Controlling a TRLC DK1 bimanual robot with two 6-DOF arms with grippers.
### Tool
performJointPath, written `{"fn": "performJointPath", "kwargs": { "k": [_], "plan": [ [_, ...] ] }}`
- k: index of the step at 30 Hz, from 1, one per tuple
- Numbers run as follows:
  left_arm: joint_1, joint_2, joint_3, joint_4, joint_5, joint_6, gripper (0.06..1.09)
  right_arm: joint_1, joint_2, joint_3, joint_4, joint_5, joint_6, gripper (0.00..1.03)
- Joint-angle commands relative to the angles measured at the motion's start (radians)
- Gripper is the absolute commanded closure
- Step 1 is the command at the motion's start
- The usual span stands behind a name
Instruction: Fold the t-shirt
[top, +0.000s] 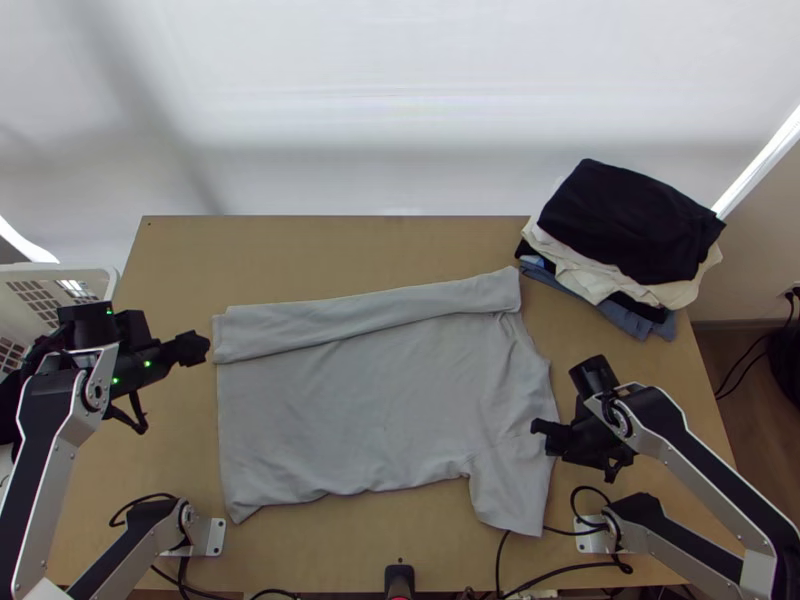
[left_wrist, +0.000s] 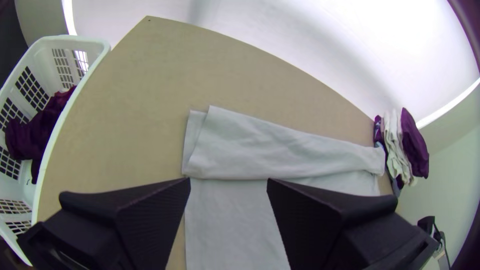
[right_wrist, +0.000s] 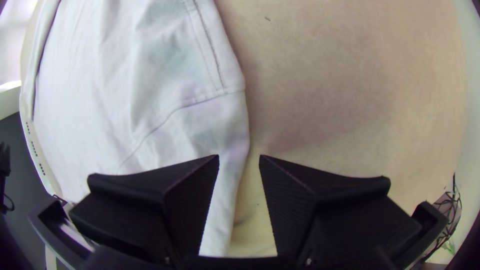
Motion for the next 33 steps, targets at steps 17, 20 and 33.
{"fn": "performJointPath", "kwargs": {
  "k": [17, 20, 33],
  "plan": [
    [-0.479, 0.069, -0.005, -0.486, -0.037, 0.43, 0.32, 0.062, 0.054, -0.037, 0.024, -0.002, -0.057, 1.0],
    [-0.581, 0.112, -0.006, -0.557, -0.086, 0.423, 0.32, 0.062, 0.056, -0.032, 0.024, -0.002, -0.057, 1.0],
    [-0.803, 0.267, -0.102, -0.658, -0.141, 0.351, 0.32, 0.062, 0.079, -0.012, 0.036, -0.002, -0.058, 1.0]
  ]
}}
